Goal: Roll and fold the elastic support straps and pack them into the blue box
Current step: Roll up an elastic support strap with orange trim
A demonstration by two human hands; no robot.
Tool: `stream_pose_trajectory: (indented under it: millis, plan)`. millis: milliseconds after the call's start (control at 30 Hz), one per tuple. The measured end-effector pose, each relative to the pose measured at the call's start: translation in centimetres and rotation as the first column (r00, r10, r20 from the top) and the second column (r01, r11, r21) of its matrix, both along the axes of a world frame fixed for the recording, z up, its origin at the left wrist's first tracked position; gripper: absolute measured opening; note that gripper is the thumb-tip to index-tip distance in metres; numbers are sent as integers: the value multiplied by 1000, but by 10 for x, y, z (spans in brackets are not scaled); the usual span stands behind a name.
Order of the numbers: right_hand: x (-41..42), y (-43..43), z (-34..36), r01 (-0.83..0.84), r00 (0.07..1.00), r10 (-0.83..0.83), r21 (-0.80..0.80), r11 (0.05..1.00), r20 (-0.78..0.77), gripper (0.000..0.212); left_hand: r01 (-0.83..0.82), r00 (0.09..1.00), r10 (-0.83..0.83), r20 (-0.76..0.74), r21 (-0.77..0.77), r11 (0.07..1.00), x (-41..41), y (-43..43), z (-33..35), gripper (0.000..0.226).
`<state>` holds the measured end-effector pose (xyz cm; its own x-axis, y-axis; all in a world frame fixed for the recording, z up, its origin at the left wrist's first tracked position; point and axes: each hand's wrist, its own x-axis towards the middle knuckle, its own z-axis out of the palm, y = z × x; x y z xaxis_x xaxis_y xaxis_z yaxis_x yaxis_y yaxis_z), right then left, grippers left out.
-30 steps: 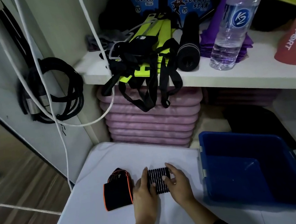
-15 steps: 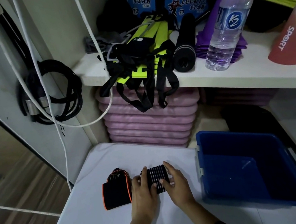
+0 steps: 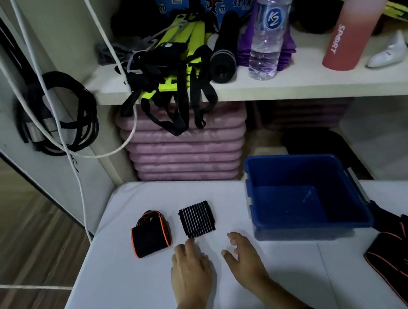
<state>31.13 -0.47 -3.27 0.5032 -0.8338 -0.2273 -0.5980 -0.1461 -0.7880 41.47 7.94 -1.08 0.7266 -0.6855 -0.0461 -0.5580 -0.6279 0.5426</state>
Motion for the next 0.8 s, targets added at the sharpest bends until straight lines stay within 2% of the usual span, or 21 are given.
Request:
stream_pose_trajectory:
  millis: [100,200,267,400,567,700,800]
  plan:
    - [-40,21,2,-16,999,11,-100,995,-50,39,70,997,-73,33,79,994,-20,21,1,25]
    - [-81,40,2,12,996,-27,-163,987,-85,34,188,981,-193,27,112,976,-44,36,-2,27]
    - [-108,51,3,42,992,-63,-193,980,-108,32,255,967,-256,-8,90,963,-64,42,-4,27]
    - [-166,64,6,156,972,-198,-284,946,-126,50,418,904,-411,-120,41,907,-111,38,-8,30]
    - [-247,60,18,320,925,-366,-312,895,-103,41,570,800,-555,-226,-1,822,-187,13,-6,24]
    - [-318,48,26,436,888,-460,-292,851,-18,47,589,734,-583,-348,-101,802,-252,-10,3,20]
    - [-362,36,30,515,847,-532,-267,815,10,33,518,744,-520,-421,-130,846,-291,-27,9,15]
